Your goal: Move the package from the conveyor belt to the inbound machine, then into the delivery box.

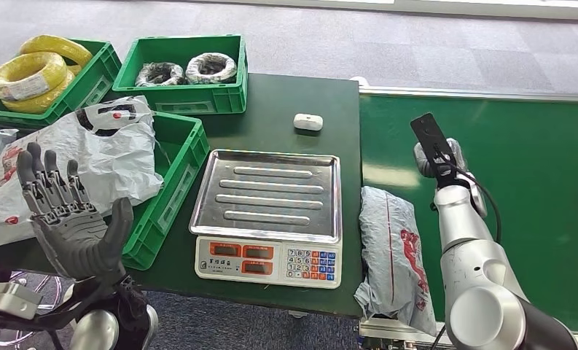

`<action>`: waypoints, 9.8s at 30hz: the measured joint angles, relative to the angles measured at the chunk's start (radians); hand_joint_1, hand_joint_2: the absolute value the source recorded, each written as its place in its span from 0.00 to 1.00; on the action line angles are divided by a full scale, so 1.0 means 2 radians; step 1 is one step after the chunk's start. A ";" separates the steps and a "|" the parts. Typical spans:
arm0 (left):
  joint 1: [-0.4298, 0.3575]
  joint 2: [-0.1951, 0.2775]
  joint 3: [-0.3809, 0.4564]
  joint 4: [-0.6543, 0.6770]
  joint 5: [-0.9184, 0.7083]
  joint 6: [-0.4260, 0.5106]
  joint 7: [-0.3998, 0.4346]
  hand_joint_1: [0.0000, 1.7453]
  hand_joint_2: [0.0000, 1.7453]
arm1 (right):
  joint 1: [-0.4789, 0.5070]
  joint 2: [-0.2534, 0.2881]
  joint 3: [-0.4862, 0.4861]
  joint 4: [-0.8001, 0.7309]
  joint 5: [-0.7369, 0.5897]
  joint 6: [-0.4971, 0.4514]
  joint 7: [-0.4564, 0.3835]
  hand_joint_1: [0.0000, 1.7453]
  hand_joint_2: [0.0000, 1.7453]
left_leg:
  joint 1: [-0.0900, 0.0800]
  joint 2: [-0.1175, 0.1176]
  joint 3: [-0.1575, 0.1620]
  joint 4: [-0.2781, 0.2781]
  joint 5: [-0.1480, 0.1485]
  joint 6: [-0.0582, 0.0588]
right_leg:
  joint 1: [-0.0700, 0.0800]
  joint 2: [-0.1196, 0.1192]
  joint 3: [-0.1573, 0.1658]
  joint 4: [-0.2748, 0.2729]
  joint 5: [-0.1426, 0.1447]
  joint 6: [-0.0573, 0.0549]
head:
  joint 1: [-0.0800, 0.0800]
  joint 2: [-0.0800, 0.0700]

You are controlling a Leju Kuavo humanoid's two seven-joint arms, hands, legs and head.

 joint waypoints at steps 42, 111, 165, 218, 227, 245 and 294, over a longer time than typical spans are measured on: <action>-0.090 -0.026 -0.001 0.088 0.015 -0.028 0.000 0.00 1.00 | 0.061 0.075 0.064 0.045 -0.009 0.159 0.036 0.99 1.00 | 0.002 0.012 0.007 -0.001 -0.002 -0.003 | 0.002 0.013 0.002 0.000 0.001 -0.002 | 0.000 0.000; -0.030 -0.035 0.035 0.029 -0.014 0.013 0.000 0.00 1.00 | 0.081 0.045 0.241 -0.128 0.222 -0.056 0.297 0.00 0.00 | 0.001 0.003 0.001 -0.001 0.000 -0.002 | 0.001 0.004 -0.001 0.000 0.001 -0.002 | 0.000 0.000; -0.029 -0.023 0.057 0.060 0.013 -0.023 0.000 0.00 1.00 | 0.111 -0.024 0.174 0.018 0.050 0.168 -0.113 1.00 0.00 | 0.001 0.003 0.001 -0.001 0.000 -0.002 | 0.001 0.003 -0.001 0.000 0.001 -0.002 | 0.000 0.000; -0.016 -0.043 0.035 0.038 -0.004 0.000 0.000 0.00 1.00 | 0.156 0.130 0.167 -0.518 -0.049 -0.303 -0.094 1.00 1.00 | 0.000 0.001 -0.001 -0.001 0.003 -0.001 | 0.000 0.001 -0.002 0.000 0.002 -0.001 | 0.000 0.000; -0.035 -0.044 0.027 0.054 0.004 -0.013 0.000 0.00 1.00 | -0.014 0.103 0.229 -0.222 0.085 -0.226 0.046 1.00 1.00 | 0.000 0.001 -0.002 -0.001 0.003 -0.001 | 0.000 0.001 -0.003 0.000 0.003 -0.001 | 0.000 0.000; -0.039 -0.043 0.029 0.072 0.009 -0.038 0.000 0.00 1.00 | -0.084 0.123 0.328 -0.004 0.161 -0.172 -0.013 1.00 1.00 | 0.000 0.001 -0.003 -0.001 0.003 -0.001 | 0.000 0.001 -0.004 0.000 0.002 -0.001 | 0.000 0.000; -0.029 -0.041 0.057 0.059 0.003 -0.055 0.000 0.00 1.00 | 0.003 0.160 0.727 0.006 -0.097 -0.095 -0.024 0.00 0.00 | 0.001 0.001 -0.003 -0.001 0.003 -0.001 | 0.001 0.001 -0.004 0.000 0.002 -0.001 | 0.000 0.000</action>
